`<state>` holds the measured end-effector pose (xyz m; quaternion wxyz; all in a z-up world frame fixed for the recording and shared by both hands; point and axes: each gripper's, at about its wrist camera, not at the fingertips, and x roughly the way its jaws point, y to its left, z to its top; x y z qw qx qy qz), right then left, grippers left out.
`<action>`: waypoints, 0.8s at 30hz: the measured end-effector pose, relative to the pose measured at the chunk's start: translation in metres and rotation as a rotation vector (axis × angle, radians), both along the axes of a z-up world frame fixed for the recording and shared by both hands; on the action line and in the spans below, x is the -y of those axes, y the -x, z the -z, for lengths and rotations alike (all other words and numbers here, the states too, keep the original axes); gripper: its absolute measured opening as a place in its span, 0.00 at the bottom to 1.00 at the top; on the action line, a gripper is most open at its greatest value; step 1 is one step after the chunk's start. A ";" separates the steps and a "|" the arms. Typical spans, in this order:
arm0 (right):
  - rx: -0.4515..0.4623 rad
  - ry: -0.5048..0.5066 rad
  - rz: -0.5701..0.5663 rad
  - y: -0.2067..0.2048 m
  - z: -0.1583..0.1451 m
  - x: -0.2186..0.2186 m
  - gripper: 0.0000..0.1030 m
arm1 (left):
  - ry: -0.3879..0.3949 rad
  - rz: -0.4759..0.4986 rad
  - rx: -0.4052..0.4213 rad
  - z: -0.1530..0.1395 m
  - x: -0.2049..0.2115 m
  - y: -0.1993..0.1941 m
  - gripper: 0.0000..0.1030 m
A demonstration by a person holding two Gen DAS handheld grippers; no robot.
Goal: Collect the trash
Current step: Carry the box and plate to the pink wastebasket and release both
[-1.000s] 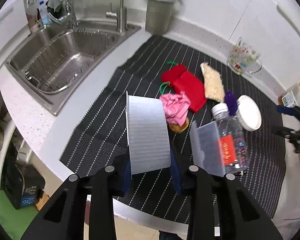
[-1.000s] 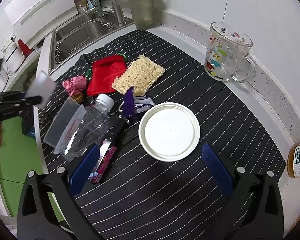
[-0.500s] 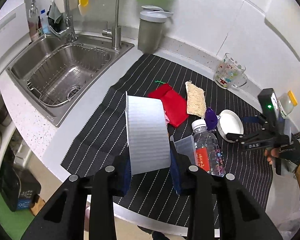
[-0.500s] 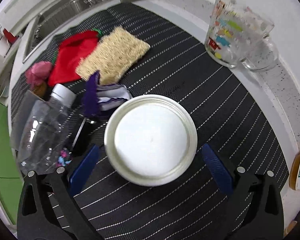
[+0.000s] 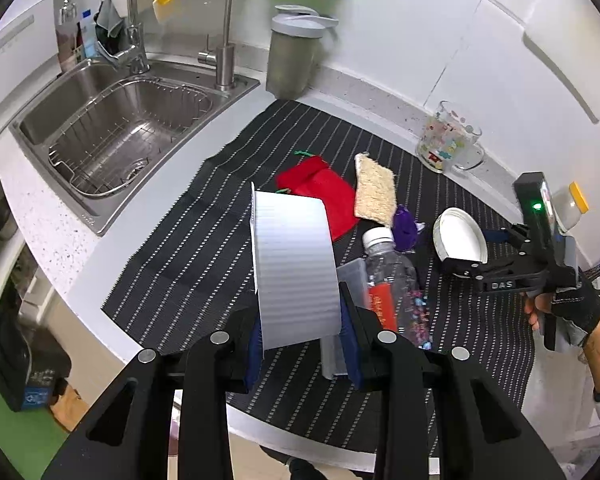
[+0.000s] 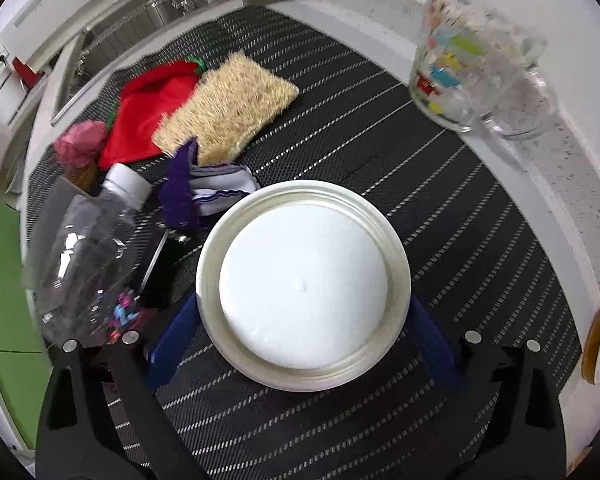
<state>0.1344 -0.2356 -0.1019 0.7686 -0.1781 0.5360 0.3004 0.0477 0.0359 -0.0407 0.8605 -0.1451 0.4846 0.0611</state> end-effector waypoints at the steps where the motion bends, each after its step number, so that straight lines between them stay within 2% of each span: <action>1: 0.015 -0.013 -0.008 0.005 -0.010 0.002 0.92 | 0.005 -0.004 0.008 -0.002 0.003 0.002 0.31; 5: 0.064 -0.062 -0.079 0.028 -0.051 0.006 0.92 | 0.015 -0.038 0.036 -0.010 0.011 0.017 0.32; 11: 0.124 -0.142 -0.269 0.079 -0.094 -0.031 0.92 | -0.006 -0.156 0.057 -0.021 0.008 0.068 0.32; 18: 0.116 -0.243 -0.514 0.161 -0.116 -0.108 0.92 | -0.054 -0.370 0.066 -0.034 -0.021 0.170 0.31; 24: 0.071 -0.277 -0.709 0.253 -0.105 -0.197 0.92 | -0.072 -0.543 0.055 -0.030 -0.054 0.270 0.31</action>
